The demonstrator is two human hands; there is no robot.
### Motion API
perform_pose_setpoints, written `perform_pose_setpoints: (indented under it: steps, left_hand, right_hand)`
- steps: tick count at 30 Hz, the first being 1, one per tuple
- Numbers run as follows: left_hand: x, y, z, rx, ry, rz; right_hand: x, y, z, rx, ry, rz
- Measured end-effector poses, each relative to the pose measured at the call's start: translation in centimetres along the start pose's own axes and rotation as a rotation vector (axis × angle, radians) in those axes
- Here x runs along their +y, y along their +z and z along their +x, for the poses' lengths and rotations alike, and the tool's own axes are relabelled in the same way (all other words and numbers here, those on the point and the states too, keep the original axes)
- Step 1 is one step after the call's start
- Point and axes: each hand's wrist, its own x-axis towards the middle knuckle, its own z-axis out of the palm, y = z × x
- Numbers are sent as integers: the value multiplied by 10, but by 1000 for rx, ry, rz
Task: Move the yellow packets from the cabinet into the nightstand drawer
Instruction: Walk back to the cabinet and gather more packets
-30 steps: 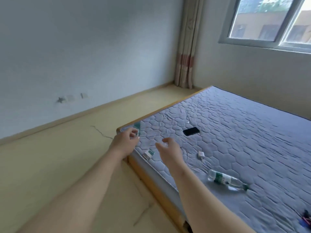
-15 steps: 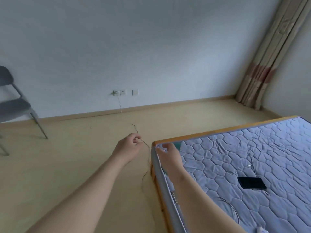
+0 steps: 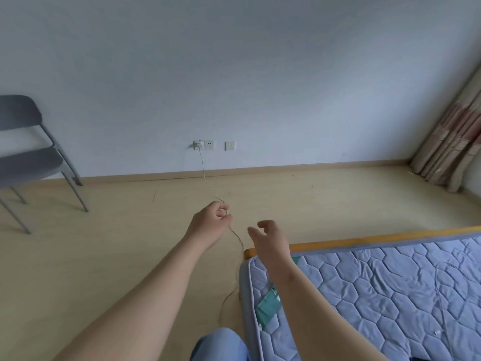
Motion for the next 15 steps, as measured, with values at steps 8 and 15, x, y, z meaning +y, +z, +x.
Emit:
perform_pose_setpoints:
  steps: [8, 15]
  left_hand:
    - [-4, -3, 131, -25, 14, -72]
    - [-31, -46, 294, -77, -21, -71]
  right_hand:
    - [-35, 33, 119, 30, 18, 36]
    - [-103, 111, 263, 78, 79, 174]
